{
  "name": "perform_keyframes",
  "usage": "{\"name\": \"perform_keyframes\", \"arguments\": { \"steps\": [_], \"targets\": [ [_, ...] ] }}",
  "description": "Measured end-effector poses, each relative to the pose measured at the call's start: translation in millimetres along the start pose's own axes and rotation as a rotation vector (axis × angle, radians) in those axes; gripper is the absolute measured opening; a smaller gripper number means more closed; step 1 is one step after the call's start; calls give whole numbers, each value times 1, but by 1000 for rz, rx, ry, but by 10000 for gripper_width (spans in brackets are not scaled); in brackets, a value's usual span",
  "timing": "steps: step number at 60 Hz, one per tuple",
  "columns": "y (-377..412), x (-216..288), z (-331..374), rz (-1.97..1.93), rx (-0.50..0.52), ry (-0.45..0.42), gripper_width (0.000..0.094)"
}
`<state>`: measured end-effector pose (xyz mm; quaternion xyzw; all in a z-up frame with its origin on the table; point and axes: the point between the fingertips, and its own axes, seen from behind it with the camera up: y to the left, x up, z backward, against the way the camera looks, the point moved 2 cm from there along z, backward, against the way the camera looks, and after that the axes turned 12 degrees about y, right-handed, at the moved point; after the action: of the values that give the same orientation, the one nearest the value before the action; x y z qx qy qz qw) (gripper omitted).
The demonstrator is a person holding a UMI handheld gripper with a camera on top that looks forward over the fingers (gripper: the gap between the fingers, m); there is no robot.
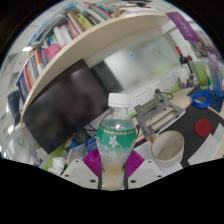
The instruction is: Pour water
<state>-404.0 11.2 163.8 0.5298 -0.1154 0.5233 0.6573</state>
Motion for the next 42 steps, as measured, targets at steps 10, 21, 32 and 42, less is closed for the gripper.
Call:
{"name": "perform_keyframes", "arguments": {
  "steps": [10, 21, 32, 42],
  "targets": [
    [-10, 9, 0, -358, 122, 108, 287],
    [4, 11, 1, -836, 372, 247, 288],
    [17, 26, 8, -1195, 564, 271, 286],
    [17, 32, 7, -1364, 643, 273, 286]
  ]
}}
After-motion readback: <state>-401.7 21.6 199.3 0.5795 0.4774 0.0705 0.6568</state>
